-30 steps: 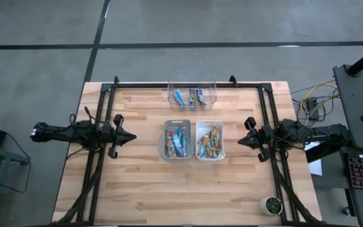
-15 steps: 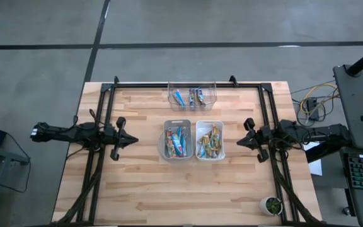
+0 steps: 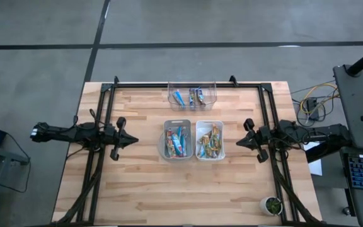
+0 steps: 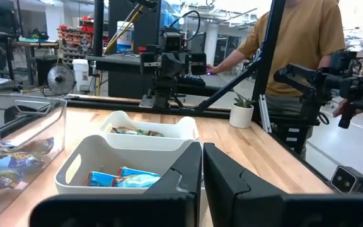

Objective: Pick and place Granola Bars by type
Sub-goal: Return to Home Position

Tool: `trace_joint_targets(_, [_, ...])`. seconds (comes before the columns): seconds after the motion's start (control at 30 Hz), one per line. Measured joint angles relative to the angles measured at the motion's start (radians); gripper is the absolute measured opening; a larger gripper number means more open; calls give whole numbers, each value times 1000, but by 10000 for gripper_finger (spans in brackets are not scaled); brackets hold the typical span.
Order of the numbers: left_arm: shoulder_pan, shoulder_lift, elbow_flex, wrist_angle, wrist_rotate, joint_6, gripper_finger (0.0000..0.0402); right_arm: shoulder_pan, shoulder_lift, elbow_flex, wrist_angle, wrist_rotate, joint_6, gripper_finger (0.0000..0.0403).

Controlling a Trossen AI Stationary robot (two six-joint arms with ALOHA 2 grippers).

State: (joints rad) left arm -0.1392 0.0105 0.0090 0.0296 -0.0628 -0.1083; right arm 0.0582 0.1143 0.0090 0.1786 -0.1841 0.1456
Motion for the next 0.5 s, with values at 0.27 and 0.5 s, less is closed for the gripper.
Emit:
trace_joint_targets(0.27, [0, 0, 0, -1, -1, -4, 0, 0, 0, 0, -2, 0, 9, 9])
trace_joint_targets(0.5, [0, 0, 0, -2, -2, -4, 0, 0, 0, 0, -3, 0, 12, 9])
